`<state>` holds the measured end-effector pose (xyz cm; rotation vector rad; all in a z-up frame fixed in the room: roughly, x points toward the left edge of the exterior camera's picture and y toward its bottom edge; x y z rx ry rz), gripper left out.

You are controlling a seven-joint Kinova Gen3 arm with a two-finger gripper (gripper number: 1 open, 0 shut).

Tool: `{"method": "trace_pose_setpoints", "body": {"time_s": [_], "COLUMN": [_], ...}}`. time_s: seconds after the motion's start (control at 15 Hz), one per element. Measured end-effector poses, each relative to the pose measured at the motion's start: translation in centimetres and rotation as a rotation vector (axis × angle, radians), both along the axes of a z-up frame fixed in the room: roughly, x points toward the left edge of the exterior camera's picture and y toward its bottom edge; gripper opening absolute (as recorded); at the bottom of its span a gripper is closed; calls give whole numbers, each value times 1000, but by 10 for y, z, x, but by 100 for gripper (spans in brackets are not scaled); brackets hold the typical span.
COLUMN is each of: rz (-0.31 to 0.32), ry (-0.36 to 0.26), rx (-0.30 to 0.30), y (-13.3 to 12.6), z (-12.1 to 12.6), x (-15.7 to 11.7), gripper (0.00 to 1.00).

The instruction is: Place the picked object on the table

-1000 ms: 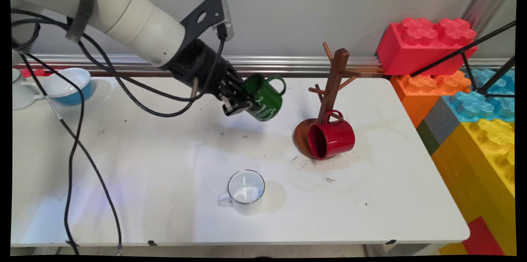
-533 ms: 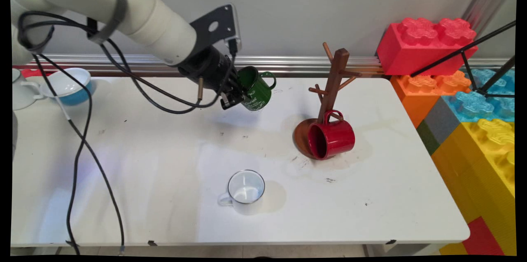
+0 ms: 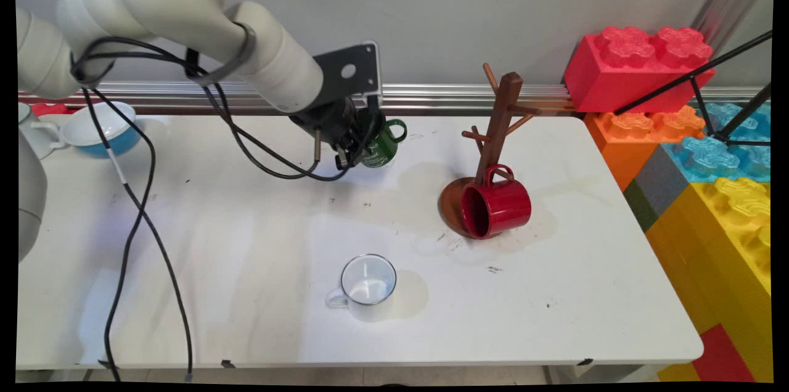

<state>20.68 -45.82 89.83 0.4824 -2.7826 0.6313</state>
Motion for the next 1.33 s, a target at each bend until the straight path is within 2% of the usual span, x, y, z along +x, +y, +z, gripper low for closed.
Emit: {"method": "trace_pose_setpoints", "body": {"time_s": [0.27,0.47,1.33], "rz": [-19,-36,-71], "ry": [-72,-103,-161], "rx": [23,51,125], "y": [-11,-17,-34], "z": [-21,-34,-65], "x": [-9,-17,-34], "gripper": [0,0,0]}}
